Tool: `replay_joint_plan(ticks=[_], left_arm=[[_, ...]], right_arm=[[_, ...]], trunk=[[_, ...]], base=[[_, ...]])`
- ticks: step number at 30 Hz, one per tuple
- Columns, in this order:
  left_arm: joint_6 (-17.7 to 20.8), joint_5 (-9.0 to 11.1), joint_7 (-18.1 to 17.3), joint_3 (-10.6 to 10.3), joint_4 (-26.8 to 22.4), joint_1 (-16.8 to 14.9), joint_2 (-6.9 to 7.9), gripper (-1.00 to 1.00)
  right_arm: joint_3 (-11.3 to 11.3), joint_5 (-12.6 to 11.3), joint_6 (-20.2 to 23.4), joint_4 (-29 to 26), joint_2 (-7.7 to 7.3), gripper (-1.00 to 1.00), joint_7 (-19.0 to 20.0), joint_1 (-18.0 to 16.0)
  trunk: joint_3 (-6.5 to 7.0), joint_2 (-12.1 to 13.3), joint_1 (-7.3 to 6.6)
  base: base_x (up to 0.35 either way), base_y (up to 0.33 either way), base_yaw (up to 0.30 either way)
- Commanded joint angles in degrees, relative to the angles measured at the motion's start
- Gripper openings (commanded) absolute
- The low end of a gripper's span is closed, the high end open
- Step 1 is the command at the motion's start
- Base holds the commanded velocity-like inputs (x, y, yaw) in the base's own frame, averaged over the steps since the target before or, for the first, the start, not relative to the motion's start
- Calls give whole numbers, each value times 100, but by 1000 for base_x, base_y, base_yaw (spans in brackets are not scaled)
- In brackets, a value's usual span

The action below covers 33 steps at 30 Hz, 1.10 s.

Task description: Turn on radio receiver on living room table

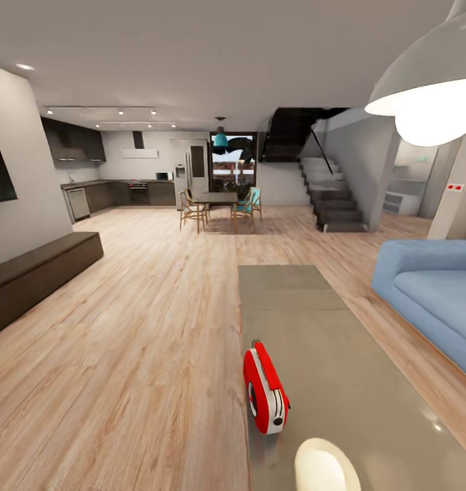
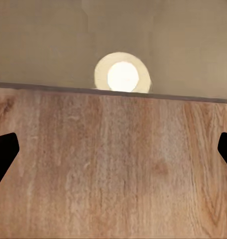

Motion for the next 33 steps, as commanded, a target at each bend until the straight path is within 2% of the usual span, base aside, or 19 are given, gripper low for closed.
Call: replay_joint_plan(ticks=[1, 11, 24, 29, 30, 33], left_arm=[[-4, 0, 0, 2, 0, 0, 3, 100], [-6, 4, 0, -2, 0, 0, 6, 100], [-14, 4, -8, -4, 4, 0, 4, 100], [-15, 1, -7, -4, 3, 0, 4, 100], [-15, 0, -8, -4, 3, 0, 4, 100], [-15, 1, -6, -4, 1, 0, 4, 100]], right_arm=[[0, 0, 0, 0, 0, 100, 0, 0], [-20, 39, 6, -166, -8, 100, -4, 0], [-28, 55, 106, -2211, 17, 100, 60, 0], [-4, 34, 669, -2942, 36, 100, 438, 0], [-1, 19, 958, -3243, 41, 100, 647, 0], [0, 5, 1243, -3641, 46, 100, 900, 0]], trunk=[[0, 0, 0], [0, 0, 0], [0, 0, 0], [0, 0, 0], [0, 0, 0], [0, 0, 0]], base=[[15, -23, 249], [2, -3, 42], [0, 0, 0], [0, 0, 0], [0, 0, 0], [0, 0, 0]])
